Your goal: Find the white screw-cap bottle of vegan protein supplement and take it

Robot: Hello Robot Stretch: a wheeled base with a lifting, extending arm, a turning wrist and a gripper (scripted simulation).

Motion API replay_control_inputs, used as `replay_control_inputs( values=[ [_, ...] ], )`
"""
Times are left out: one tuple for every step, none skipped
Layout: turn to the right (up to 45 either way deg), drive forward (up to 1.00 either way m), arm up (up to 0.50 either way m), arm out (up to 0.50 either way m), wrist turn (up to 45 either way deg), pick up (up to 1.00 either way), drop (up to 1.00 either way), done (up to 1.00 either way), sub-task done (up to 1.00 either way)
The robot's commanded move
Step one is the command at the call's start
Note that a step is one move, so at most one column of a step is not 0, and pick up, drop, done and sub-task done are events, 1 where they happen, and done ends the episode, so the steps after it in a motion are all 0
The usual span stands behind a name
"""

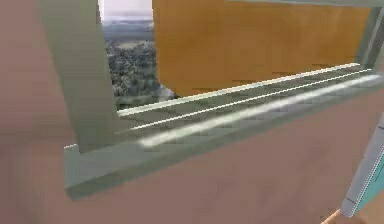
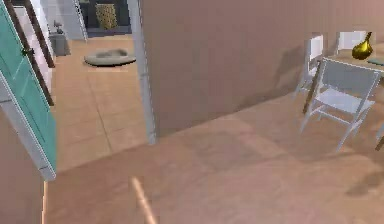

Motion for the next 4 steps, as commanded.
replay_control_inputs(
  values=[
    [45.0, 0.0, 0.0, 0.0, 0.0, 0.0, 0.0, 0.0, 0.0],
    [21.0, 0.0, 0.0, 0.0, 0.0, 0.0, 0.0, 0.0, 0.0],
    [0.0, 1.0, 0.0, 0.0, 0.0, 0.0, 0.0, 0.0, 0.0],
    [0.0, 1.0, 0.0, 0.0, 0.0, 0.0, 0.0, 0.0, 0.0]
  ],
)
